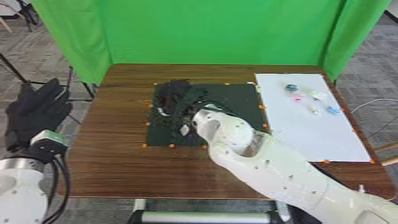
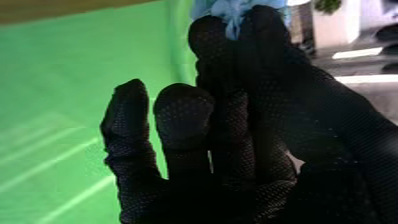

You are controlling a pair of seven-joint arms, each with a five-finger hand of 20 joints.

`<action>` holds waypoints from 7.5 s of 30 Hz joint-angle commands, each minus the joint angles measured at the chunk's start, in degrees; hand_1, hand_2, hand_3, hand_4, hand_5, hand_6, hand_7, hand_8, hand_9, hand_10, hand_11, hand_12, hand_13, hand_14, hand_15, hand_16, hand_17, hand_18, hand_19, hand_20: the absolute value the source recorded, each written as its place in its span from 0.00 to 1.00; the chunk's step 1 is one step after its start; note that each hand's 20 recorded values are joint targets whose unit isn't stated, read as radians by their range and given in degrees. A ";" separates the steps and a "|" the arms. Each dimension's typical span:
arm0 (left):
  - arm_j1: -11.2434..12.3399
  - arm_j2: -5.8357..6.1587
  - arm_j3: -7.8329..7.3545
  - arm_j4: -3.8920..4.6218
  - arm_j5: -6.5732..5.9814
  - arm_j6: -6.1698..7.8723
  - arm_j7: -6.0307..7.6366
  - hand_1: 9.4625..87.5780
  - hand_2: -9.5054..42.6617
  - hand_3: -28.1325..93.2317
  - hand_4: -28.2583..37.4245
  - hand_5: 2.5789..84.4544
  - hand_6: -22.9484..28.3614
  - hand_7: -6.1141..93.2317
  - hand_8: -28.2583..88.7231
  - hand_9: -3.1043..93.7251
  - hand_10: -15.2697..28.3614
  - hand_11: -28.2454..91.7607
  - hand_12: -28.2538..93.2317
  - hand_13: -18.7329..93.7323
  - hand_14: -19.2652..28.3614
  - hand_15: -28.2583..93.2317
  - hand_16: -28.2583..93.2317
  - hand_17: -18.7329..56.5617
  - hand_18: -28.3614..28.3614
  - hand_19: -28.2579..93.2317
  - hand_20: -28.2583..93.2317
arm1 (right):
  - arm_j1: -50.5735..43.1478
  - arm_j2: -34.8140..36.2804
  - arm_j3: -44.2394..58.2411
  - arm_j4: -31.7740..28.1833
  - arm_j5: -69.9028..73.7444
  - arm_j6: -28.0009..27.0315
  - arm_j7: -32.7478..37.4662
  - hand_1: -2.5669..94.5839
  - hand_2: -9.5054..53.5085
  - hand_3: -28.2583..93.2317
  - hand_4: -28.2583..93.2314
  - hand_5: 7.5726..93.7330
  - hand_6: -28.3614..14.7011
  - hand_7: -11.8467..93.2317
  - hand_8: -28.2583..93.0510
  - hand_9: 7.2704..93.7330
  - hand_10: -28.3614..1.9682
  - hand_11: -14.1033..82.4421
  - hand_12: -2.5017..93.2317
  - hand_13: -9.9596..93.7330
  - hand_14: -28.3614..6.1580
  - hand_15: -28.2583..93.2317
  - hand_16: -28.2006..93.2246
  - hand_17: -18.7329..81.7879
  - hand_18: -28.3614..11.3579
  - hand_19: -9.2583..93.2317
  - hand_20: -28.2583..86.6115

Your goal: Arrange flowers

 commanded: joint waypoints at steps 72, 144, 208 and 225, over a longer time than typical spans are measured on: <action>2.54 -2.91 -2.97 -1.42 -3.66 -2.38 1.37 0.20 0.43 0.81 0.00 0.45 0.57 0.22 0.14 0.35 0.60 0.39 0.29 0.34 0.68 0.50 0.15 0.16 0.72 0.46 0.30 | -10.52 19.54 27.85 -3.47 -0.05 4.78 20.04 0.41 0.00 0.88 0.00 0.40 0.54 0.33 0.11 0.47 0.44 0.33 0.18 0.62 0.37 0.86 0.44 0.42 0.06 0.83 0.70; 5.78 -3.62 -3.90 -2.57 -4.26 -2.78 1.52 0.20 0.42 0.81 0.00 0.45 0.57 0.22 0.14 0.35 0.61 0.39 0.29 0.35 0.69 0.51 0.15 0.16 0.72 0.45 0.30 | -10.29 21.35 21.55 -6.24 0.60 5.35 22.29 0.69 0.00 0.81 0.00 0.79 0.67 0.49 0.32 0.93 0.71 0.28 0.51 0.85 0.62 0.80 0.55 0.52 0.08 0.86 0.68; -5.72 -1.28 7.28 -0.25 -5.37 2.31 -0.52 0.23 0.39 0.81 0.00 0.46 0.60 0.24 0.14 0.33 0.66 0.42 0.30 0.33 0.72 0.56 0.14 0.16 0.72 0.47 0.30 | 11.32 -1.99 -9.10 10.54 5.14 -4.60 13.99 0.45 0.00 0.88 0.00 0.67 0.64 0.38 0.10 0.76 0.50 0.43 0.26 0.75 0.51 0.80 0.53 0.45 0.07 0.81 0.66; -6.06 -1.42 7.59 0.01 -5.69 2.57 -0.85 0.22 0.42 0.81 0.00 0.46 0.60 0.25 0.14 0.34 0.67 0.43 0.30 0.34 0.72 0.57 0.14 0.16 0.72 0.47 0.30 | 9.19 -3.01 -4.99 8.49 8.89 -15.80 12.40 0.48 0.00 0.88 0.00 0.64 0.60 0.30 0.11 0.76 0.51 0.31 0.18 0.78 0.55 0.71 0.49 0.43 0.10 0.77 0.64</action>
